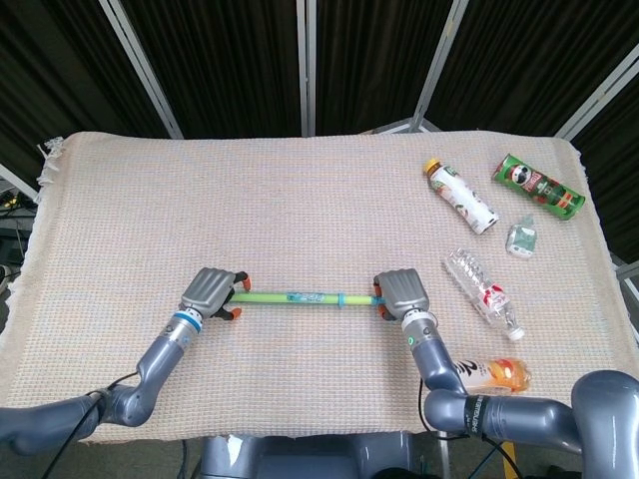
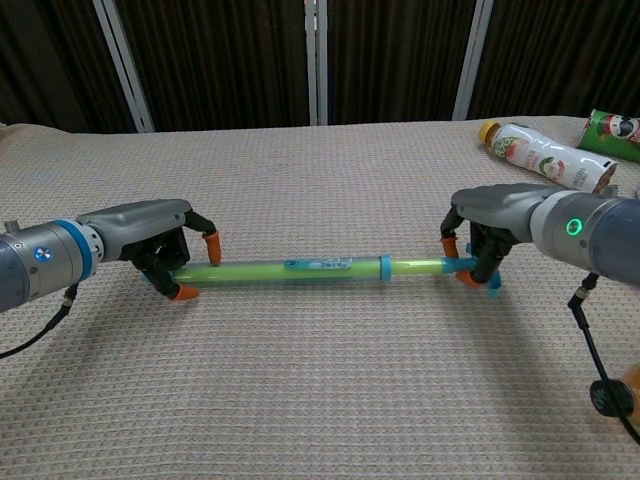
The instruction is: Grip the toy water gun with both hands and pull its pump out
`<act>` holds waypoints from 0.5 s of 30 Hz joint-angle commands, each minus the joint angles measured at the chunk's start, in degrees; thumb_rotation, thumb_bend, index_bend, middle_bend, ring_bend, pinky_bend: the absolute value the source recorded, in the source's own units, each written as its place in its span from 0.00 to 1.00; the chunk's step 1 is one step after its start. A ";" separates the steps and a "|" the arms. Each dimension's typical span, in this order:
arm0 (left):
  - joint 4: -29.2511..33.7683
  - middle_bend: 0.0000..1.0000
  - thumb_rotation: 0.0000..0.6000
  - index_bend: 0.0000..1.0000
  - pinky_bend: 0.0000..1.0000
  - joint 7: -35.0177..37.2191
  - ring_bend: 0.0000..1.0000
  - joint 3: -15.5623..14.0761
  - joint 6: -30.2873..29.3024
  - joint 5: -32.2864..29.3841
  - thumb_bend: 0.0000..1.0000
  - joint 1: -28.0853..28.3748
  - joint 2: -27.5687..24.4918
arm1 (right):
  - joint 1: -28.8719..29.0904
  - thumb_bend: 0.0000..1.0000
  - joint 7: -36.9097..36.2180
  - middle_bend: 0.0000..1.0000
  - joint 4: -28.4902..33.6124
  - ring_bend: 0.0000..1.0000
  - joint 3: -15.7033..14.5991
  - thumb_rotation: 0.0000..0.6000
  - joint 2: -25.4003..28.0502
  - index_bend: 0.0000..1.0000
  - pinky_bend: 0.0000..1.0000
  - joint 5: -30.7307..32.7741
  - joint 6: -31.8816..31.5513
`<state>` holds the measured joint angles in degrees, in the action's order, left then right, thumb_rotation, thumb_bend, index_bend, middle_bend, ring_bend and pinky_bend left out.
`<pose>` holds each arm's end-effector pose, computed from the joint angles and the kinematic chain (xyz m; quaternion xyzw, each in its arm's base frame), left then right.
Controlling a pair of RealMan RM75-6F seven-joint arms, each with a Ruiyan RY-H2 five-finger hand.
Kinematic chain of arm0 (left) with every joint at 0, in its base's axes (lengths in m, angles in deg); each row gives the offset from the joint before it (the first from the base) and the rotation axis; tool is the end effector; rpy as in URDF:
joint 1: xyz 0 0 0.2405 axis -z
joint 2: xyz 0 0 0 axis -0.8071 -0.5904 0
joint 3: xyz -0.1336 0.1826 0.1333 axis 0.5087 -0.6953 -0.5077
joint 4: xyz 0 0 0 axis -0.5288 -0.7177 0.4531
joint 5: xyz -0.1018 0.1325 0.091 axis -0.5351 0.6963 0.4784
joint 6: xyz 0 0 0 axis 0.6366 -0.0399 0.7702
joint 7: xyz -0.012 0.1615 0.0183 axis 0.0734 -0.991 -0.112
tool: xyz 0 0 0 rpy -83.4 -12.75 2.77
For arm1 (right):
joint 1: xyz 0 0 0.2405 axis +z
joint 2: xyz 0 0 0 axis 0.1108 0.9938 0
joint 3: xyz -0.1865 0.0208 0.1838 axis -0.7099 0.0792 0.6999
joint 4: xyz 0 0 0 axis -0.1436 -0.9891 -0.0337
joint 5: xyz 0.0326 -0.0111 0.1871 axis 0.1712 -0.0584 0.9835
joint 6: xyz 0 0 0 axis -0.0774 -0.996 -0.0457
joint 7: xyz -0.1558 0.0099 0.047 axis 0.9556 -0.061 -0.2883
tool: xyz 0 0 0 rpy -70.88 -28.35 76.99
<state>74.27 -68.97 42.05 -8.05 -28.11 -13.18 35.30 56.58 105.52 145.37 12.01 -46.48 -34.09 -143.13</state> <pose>-0.1817 0.3541 -0.0487 -0.7370 -0.4567 -0.3126 0.3880 -0.1537 -0.3626 -0.0296 0.7274 -0.4410 0.2320 0.4719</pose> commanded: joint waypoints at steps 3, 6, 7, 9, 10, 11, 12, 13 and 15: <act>-1.25 0.92 1.00 0.43 1.00 0.86 0.82 -0.25 0.10 0.02 0.37 0.48 0.89 | -0.05 0.41 -0.24 1.00 0.02 1.00 -0.07 1.00 0.24 0.66 1.00 -0.03 0.05; -1.53 0.92 1.00 0.53 1.00 0.82 0.82 -0.24 -0.03 -0.33 0.43 0.83 1.20 | -0.12 0.41 -0.42 1.00 0.08 1.00 -0.14 1.00 0.52 0.66 1.00 -0.06 0.04; -1.50 0.92 1.00 0.58 1.00 0.76 0.82 -0.27 -0.22 -0.33 0.45 0.86 1.20 | -0.13 0.41 -0.48 1.00 0.13 1.00 -0.13 1.00 0.61 0.66 1.00 -0.05 0.01; -1.26 0.92 1.00 0.63 1.00 0.54 0.82 -0.35 -0.74 -0.27 0.46 0.89 1.05 | -0.19 0.41 -0.56 1.00 0.34 1.00 -0.17 1.00 0.87 0.66 1.00 -0.13 -0.11; -1.10 0.92 1.00 0.66 1.00 0.47 0.82 -0.37 -1.01 -0.26 0.46 0.87 0.95 | -0.23 0.41 -0.59 1.00 0.46 1.00 -0.19 1.00 1.00 0.66 1.00 -0.20 -0.22; -0.92 0.92 1.00 0.68 1.00 0.37 0.82 -0.37 -1.28 -0.28 0.46 0.84 0.81 | -0.29 0.41 -0.65 1.00 0.61 1.00 -0.21 1.00 1.15 0.66 1.00 -0.32 -0.36; -0.66 0.92 1.00 0.70 1.00 0.26 0.82 -0.37 -1.57 -0.43 0.46 0.79 0.60 | -0.40 0.41 -0.78 1.00 0.87 1.00 -0.22 1.00 1.37 0.66 1.00 -0.46 -0.52; -0.39 0.92 1.00 0.71 1.00 0.17 0.82 -0.38 -1.73 -0.58 0.46 0.74 0.37 | -0.50 0.41 -0.90 1.00 1.09 1.00 -0.23 1.00 1.57 0.66 1.00 -0.56 -0.65; 0.02 0.92 1.00 0.73 1.00 -0.02 0.82 -0.43 -1.88 -0.84 0.46 0.71 0.02 | -0.67 0.42 -1.12 1.00 1.45 1.00 -0.27 1.00 1.91 0.66 1.00 -0.82 -0.83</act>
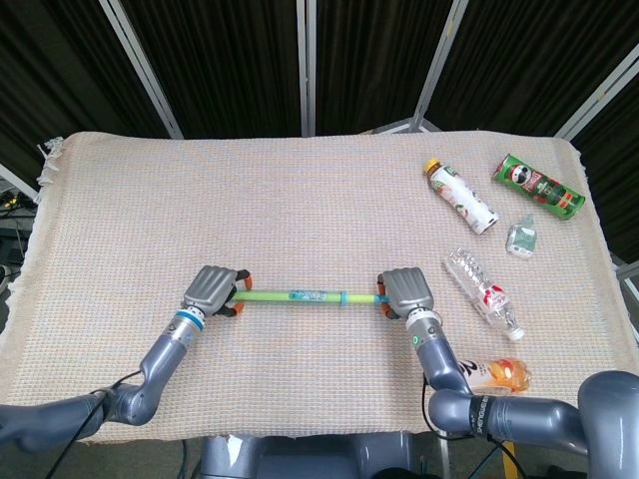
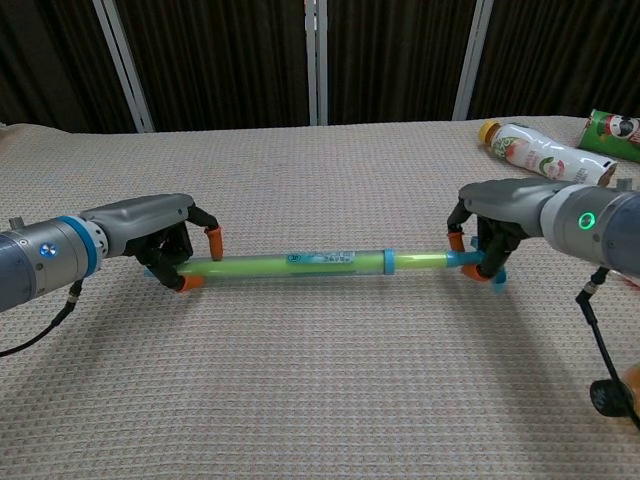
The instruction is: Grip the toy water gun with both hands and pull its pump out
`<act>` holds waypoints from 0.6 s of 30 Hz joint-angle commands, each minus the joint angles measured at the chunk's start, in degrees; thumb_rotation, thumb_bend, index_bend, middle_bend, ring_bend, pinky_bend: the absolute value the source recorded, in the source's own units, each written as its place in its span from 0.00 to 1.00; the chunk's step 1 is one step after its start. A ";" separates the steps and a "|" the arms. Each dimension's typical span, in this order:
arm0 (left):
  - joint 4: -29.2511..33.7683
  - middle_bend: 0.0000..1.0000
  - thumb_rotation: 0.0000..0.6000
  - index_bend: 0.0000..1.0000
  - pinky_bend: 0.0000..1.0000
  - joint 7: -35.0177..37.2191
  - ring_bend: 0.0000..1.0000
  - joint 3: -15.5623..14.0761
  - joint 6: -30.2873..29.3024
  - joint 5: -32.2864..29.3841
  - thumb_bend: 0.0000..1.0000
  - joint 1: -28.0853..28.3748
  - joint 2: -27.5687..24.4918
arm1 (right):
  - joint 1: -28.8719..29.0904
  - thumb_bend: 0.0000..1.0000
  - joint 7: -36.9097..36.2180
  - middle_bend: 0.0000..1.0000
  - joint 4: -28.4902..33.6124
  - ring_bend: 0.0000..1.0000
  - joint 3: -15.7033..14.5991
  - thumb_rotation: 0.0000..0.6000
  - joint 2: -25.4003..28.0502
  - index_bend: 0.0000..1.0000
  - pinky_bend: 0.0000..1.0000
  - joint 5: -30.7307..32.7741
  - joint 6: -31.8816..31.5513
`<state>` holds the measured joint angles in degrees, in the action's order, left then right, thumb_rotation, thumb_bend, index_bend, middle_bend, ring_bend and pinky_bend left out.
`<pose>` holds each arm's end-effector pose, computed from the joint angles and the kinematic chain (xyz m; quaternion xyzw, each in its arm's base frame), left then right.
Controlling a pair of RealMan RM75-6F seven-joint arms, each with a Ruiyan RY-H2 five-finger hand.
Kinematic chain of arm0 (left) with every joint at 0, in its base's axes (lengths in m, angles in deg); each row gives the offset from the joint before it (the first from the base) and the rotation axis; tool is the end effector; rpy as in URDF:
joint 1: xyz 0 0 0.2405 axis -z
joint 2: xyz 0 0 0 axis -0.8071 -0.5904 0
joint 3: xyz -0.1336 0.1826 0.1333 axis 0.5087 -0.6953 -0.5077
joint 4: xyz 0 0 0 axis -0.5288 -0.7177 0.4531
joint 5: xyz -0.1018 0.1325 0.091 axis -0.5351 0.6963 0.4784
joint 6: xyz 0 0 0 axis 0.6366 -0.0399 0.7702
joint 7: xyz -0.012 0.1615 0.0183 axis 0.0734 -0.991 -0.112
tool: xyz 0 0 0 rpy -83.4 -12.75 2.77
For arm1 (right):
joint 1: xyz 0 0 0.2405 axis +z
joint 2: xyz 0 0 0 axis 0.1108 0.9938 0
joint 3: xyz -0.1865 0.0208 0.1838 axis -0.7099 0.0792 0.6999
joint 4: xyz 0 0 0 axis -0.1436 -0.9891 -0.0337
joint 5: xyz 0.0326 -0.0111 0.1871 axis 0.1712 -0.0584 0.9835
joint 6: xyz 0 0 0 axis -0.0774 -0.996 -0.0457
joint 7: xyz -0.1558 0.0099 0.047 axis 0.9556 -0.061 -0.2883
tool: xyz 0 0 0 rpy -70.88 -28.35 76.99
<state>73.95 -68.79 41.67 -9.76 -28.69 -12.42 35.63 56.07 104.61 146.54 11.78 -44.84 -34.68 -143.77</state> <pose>-0.1787 0.3576 -0.0469 -0.7321 -0.4530 -0.3204 0.3952 -0.1577 -0.3633 -0.0197 0.7220 -0.4411 0.2360 0.4780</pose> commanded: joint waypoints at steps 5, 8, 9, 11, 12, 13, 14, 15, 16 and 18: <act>1.52 0.92 1.00 0.76 1.00 -0.93 0.82 -0.35 -0.92 -1.25 0.47 -0.49 -2.05 | -1.10 0.42 -1.22 1.00 1.63 1.00 -0.19 1.00 2.08 0.66 1.00 -1.33 -1.04; 1.99 0.92 1.00 0.76 1.00 -0.91 0.82 -0.63 -1.35 -1.57 0.51 -1.01 -3.54 | -1.92 0.42 -2.08 1.00 2.81 1.00 -0.32 1.00 3.77 0.67 1.00 -2.08 -1.52; 2.05 0.92 1.00 0.77 1.00 -0.86 0.82 -0.73 -1.45 -1.63 0.52 -1.16 -3.95 | -2.15 0.42 -2.33 1.00 3.12 1.00 -0.36 1.00 4.25 0.67 1.00 -2.25 -1.61; 2.00 0.92 1.00 0.77 1.00 -0.67 0.82 -0.89 -1.67 -1.74 0.52 -1.50 -4.72 | -2.58 0.42 -2.76 1.00 3.69 1.00 -0.43 1.00 5.21 0.67 1.00 -2.59 -1.82; 1.77 0.92 1.00 0.77 1.00 -0.45 0.82 -1.00 -1.86 -1.98 0.52 -1.86 -5.42 | -2.99 0.42 -3.15 1.00 4.11 1.00 -0.45 1.00 6.06 0.67 1.00 -2.87 -2.10; 1.75 0.92 1.00 0.77 1.00 -0.30 0.82 -1.08 -1.83 -2.00 0.52 -1.99 -5.78 | -3.18 0.42 -3.36 1.00 4.40 1.00 -0.50 1.00 6.50 0.67 1.00 -3.06 -2.14; 1.70 0.92 1.00 0.77 1.00 -0.09 0.82 -1.19 -1.79 -2.03 0.52 -2.16 -6.22 | -3.42 0.42 -3.63 1.00 4.70 1.00 -0.57 1.00 7.05 0.67 1.00 -3.27 -2.14; 1.62 0.92 1.00 0.77 1.00 0.16 0.82 -1.27 -1.79 -2.04 0.52 -2.34 -6.64 | -3.64 0.42 -3.87 1.00 4.92 1.00 -0.62 1.00 7.56 0.67 1.00 -3.45 -2.15; 1.53 0.92 1.00 0.77 1.00 0.45 0.82 -1.35 -1.79 -2.00 0.52 -2.51 -7.03 | -3.85 0.42 -4.10 1.00 5.09 1.00 -0.66 1.00 8.03 0.67 1.00 -3.61 -2.17; 1.30 0.92 1.00 0.77 1.00 1.07 0.82 -1.57 -1.80 -1.77 0.52 -2.89 -7.81 | -4.27 0.42 -4.63 1.00 5.39 1.00 -0.70 1.00 8.91 0.67 1.00 -3.88 -2.17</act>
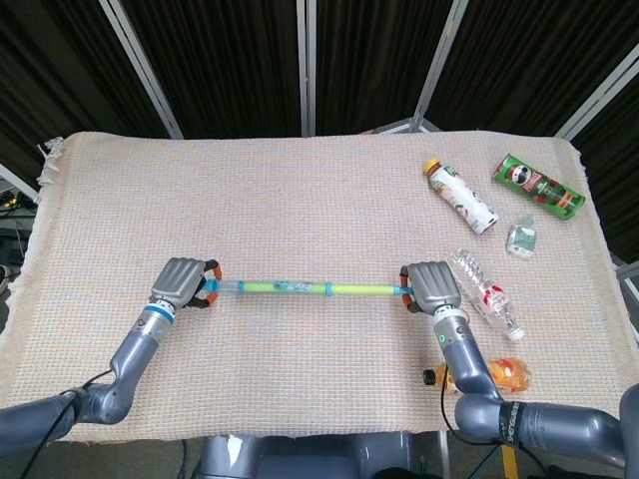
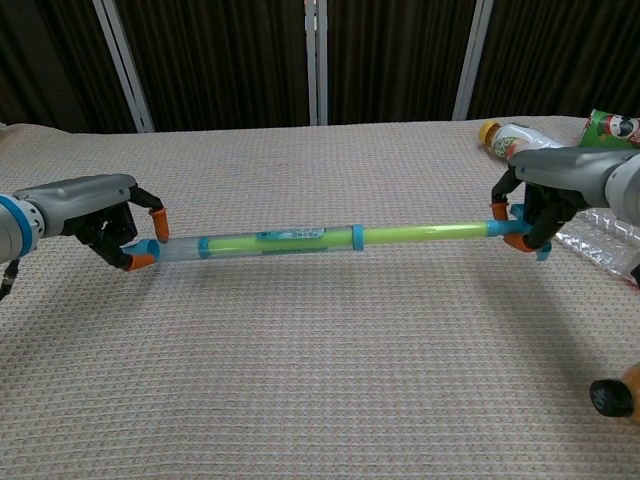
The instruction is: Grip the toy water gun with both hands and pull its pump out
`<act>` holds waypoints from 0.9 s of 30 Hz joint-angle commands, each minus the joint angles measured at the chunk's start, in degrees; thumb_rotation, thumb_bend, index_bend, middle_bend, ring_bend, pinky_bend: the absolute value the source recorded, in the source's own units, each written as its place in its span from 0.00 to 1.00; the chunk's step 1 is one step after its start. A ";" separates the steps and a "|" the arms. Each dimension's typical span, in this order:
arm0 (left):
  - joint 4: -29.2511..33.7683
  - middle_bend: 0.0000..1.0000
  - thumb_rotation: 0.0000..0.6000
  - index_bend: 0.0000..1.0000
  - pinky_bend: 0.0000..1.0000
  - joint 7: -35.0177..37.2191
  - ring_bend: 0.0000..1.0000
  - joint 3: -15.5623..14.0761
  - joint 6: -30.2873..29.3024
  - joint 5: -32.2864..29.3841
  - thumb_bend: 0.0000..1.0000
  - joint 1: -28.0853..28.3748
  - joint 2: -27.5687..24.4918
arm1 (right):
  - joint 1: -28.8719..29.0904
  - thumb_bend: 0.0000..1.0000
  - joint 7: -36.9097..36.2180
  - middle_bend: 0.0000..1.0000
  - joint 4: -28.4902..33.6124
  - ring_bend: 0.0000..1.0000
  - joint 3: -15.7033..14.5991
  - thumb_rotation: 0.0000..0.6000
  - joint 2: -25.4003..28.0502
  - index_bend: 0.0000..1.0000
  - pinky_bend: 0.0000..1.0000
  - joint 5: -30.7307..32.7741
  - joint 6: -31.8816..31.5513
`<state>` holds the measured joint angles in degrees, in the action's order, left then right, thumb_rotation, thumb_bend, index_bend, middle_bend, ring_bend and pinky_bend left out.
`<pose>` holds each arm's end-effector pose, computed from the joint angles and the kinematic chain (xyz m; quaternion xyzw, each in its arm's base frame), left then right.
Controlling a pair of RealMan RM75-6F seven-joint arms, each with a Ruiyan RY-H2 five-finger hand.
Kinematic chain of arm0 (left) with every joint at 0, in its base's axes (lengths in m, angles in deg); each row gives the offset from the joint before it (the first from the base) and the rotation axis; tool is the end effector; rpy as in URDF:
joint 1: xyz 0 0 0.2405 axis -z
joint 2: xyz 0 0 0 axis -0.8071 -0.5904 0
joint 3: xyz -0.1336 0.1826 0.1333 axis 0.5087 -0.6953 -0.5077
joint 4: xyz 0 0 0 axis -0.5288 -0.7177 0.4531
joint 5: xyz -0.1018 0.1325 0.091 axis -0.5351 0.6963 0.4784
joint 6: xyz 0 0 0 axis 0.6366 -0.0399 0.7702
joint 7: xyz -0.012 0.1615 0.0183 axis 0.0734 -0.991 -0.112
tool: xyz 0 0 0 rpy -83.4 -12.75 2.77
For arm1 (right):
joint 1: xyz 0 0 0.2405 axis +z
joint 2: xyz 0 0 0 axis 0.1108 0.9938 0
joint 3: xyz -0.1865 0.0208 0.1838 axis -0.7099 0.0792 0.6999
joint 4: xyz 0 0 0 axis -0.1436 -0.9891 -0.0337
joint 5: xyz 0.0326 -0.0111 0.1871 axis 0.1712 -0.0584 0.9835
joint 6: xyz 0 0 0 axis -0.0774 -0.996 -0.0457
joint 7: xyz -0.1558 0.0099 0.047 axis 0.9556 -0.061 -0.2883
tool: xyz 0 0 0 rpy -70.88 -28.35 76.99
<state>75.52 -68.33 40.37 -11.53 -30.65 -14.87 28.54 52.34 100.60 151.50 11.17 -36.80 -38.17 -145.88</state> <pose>-0.2202 0.3640 -0.0011 -0.7102 -0.4524 -0.2976 0.4498 -0.1815 -0.3623 0.0289 0.6955 -0.4415 0.2504 0.5086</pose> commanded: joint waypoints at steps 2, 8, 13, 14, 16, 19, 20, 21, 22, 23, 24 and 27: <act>-0.70 0.92 1.00 0.77 1.00 1.22 0.82 -0.54 -0.07 0.53 0.52 -0.81 -1.41 | -0.93 0.42 -1.11 1.00 0.62 1.00 -0.16 1.00 1.72 0.67 1.00 -0.70 -0.06; -2.43 0.92 1.00 0.77 1.00 3.46 0.82 -1.09 0.31 1.18 0.52 -1.87 -3.07 | -2.10 0.42 -2.75 1.00 0.81 1.00 -0.24 1.00 4.15 0.67 1.00 -1.40 0.26; -4.35 0.92 1.00 0.77 1.00 5.61 0.82 -1.66 0.79 2.07 0.52 -2.82 -4.25 | -3.09 0.42 -4.16 1.00 0.39 1.00 -0.30 1.00 6.24 0.67 1.00 -1.97 0.68; -4.57 0.92 1.00 0.77 1.00 5.89 0.82 -1.70 0.87 2.18 0.52 -2.90 -4.34 | -3.18 0.42 -4.32 1.00 0.30 1.00 -0.30 1.00 6.39 0.67 1.00 -2.01 0.76; -5.11 0.92 1.00 0.77 1.00 6.48 0.82 -1.79 1.08 2.44 0.52 -3.07 -4.48 | -3.40 0.42 -4.78 1.00 0.07 1.00 -0.25 1.00 6.73 0.67 1.00 -1.99 1.04; -5.91 0.92 1.00 0.77 1.00 7.23 0.82 -1.91 1.41 2.85 0.52 -3.26 -4.66 | -3.67 0.42 -5.45 1.00 -0.32 1.00 -0.14 1.00 7.12 0.67 1.00 -1.96 1.48; -6.02 0.92 1.00 0.77 1.00 7.42 0.82 -1.91 1.47 2.94 0.52 -3.30 -4.69 | -3.72 0.42 -5.55 1.00 -0.38 1.00 -0.12 1.00 7.17 0.67 1.00 -1.98 1.53; -6.18 0.92 1.00 0.77 1.00 7.70 0.82 -1.90 1.52 3.09 0.52 -3.35 -4.72 | -3.78 0.42 -5.72 1.00 -0.45 1.00 -0.08 1.00 7.23 0.66 1.00 -2.01 1.62; -6.27 0.92 1.00 0.77 1.00 7.87 0.82 -1.89 1.56 3.18 0.52 -3.38 -4.73 | -3.82 0.42 -5.82 1.00 -0.49 1.00 -0.06 1.00 7.25 0.66 1.00 -2.03 1.68; -6.37 0.92 1.00 0.77 1.00 8.04 0.82 -1.87 1.58 3.26 0.52 -3.40 -4.72 | -3.85 0.42 -5.93 1.00 -0.51 1.00 -0.04 1.00 7.26 0.66 1.00 -2.03 1.76; -6.55 0.92 1.00 0.77 1.00 8.25 0.82 -1.86 1.59 3.40 0.52 -3.44 -4.69 | -3.89 0.42 -6.05 1.00 -0.53 1.00 -0.05 1.00 7.25 0.66 1.00 -2.07 1.89; -6.83 0.92 1.00 0.76 1.00 8.78 0.82 -1.77 1.64 3.74 0.51 -3.50 -4.51 | -3.94 0.42 -6.28 1.00 -0.61 1.00 -0.06 1.00 7.04 0.64 1.00 -2.21 2.15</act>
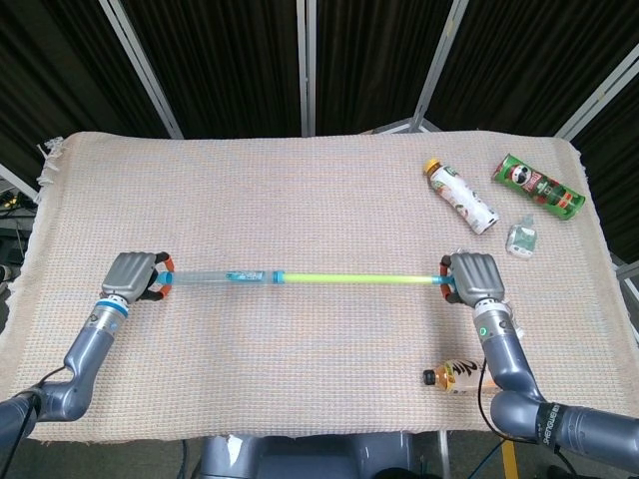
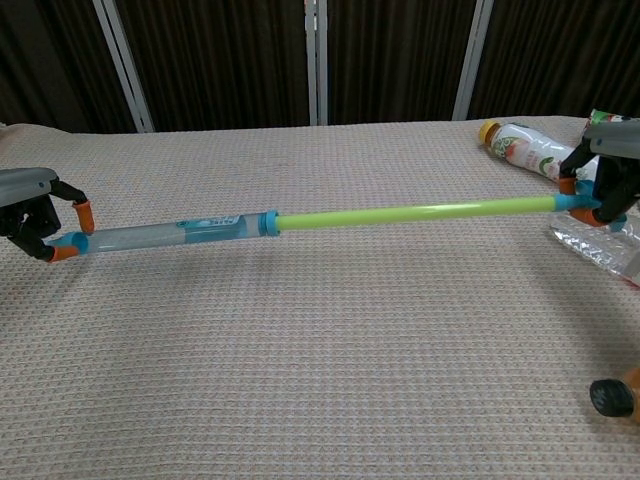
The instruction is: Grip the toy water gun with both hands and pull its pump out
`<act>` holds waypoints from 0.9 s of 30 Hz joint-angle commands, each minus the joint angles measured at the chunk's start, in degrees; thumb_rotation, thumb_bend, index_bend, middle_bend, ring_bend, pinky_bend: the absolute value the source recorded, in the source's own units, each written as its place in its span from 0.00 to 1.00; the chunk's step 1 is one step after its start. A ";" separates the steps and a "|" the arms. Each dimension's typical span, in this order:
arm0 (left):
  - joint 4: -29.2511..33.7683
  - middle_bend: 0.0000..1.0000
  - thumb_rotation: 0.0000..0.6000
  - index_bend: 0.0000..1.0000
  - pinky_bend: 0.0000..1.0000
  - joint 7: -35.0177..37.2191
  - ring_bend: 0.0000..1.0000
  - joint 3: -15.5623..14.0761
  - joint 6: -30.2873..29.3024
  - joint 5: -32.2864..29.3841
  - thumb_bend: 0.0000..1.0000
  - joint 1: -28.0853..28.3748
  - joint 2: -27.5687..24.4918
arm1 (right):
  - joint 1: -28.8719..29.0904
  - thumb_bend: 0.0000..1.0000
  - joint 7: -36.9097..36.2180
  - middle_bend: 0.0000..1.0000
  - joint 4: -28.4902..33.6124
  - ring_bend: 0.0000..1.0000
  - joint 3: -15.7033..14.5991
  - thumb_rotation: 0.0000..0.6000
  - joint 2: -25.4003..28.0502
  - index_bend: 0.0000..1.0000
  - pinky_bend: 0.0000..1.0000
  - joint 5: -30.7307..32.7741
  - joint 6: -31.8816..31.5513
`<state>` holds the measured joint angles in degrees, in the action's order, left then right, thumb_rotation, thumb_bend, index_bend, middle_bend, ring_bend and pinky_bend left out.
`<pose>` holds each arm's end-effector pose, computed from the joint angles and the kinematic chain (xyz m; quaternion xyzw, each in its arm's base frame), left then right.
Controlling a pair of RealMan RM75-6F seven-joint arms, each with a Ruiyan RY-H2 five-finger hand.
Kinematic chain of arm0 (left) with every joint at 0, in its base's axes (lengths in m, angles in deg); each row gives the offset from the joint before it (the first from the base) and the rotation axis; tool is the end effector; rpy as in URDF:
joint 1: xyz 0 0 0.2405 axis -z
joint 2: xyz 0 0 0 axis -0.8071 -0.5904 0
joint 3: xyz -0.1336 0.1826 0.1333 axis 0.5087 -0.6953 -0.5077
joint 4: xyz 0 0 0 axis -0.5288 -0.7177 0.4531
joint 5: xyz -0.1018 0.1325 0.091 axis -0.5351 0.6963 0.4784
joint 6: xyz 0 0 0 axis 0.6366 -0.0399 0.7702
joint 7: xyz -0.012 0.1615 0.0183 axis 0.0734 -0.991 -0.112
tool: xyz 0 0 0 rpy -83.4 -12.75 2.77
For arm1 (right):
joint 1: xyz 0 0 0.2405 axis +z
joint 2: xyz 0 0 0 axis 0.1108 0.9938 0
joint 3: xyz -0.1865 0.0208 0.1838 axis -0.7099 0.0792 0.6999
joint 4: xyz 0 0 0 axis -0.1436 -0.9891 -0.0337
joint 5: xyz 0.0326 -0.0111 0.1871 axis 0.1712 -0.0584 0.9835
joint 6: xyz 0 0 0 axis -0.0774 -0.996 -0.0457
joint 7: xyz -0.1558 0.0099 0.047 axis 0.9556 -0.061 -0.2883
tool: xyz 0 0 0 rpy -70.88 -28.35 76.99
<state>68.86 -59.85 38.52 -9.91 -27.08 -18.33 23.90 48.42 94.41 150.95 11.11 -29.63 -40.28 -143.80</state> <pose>-0.2805 0.3675 0.0413 -0.6854 -0.4592 -0.2705 0.4962 -0.2197 -0.3655 0.0746 0.6611 -0.4559 0.2504 0.5408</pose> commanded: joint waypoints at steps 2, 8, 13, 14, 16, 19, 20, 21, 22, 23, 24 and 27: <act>-0.47 0.92 1.00 0.62 1.00 0.56 0.82 0.00 -0.19 0.72 0.50 -0.12 0.39 | -0.01 0.38 -0.22 1.00 -0.26 1.00 -0.05 1.00 -0.53 0.54 1.00 -0.27 0.26; -0.66 0.90 1.00 0.01 1.00 2.79 0.82 0.02 -1.39 2.43 0.33 -0.97 0.35 | -0.45 0.00 -1.31 1.00 -0.55 1.00 -0.04 1.00 -0.84 0.05 1.00 -1.70 0.15; 0.97 0.88 1.00 0.00 1.00 5.23 0.82 0.19 -4.76 4.90 0.30 -2.66 -1.56 | -1.72 0.00 -2.75 1.00 0.53 1.00 -0.16 1.00 0.15 0.01 1.00 -4.08 -1.23; 1.69 0.87 1.00 0.00 1.00 5.73 0.81 0.20 -5.73 5.49 0.30 -3.16 -2.27 | -2.17 0.00 -3.25 1.00 1.15 1.00 -0.22 1.00 0.65 0.01 1.00 -4.87 -1.72; 3.96 0.83 1.00 0.00 0.97 6.87 0.77 0.22 -8.43 6.92 0.30 -4.55 -4.29 | -3.58 0.00 -4.83 0.99 2.83 1.00 -0.45 1.00 2.03 0.02 1.00 -7.56 -3.37; 8.37 0.66 1.00 0.00 0.75 8.91 0.61 0.04 -13.93 9.60 0.25 -7.48 -7.75 | -6.81 0.00 -8.95 0.93 5.59 0.96 -1.39 1.00 4.94 0.05 1.00 -14.35 -6.74; 9.31 0.55 1.00 0.00 0.60 9.40 0.50 -0.07 -15.22 10.23 0.19 -8.19 -8.42 | -7.61 0.00 -10.09 0.88 6.04 0.92 -1.70 1.00 5.58 0.06 1.00 -16.14 -7.53; 10.94 0.46 1.00 0.00 0.48 10.26 0.41 -0.27 -17.73 11.33 0.14 -9.59 -9.54 | -9.03 0.00 -12.12 0.82 6.66 0.86 -2.20 1.00 6.63 0.07 0.98 -19.23 -9.11; 12.29 0.31 1.00 0.00 0.31 10.81 0.27 -0.50 -20.07 12.20 0.06 -10.90 -10.41 | -10.30 0.00 -13.88 0.74 7.10 0.79 -2.72 1.00 7.46 0.08 0.93 -21.95 -10.68; 13.62 0.17 1.00 0.00 0.17 11.14 0.14 -0.90 -22.22 13.14 0.02 -12.18 -11.27 | -11.80 0.00 -15.85 0.68 7.40 0.74 -3.35 1.00 8.32 0.08 0.86 -24.92 -12.66; 14.98 0.10 1.00 0.00 0.10 11.41 0.08 -1.31 -24.35 14.02 0.00 -13.46 -12.05 | -13.24 0.00 -17.72 0.58 7.41 0.64 -4.09 1.00 9.02 0.08 0.73 -27.86 -14.56; 20.52 0.00 1.00 0.00 0.00 11.71 0.00 -3.40 -31.01 17.04 0.00 -18.12 -15.05 | -18.34 0.00 -23.46 0.26 5.41 0.26 -7.57 1.00 10.98 0.04 0.29 -37.57 -20.81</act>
<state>84.08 -49.41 37.07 -35.08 -13.51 -31.74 12.36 36.70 78.52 156.72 7.53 -22.24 -67.10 -156.73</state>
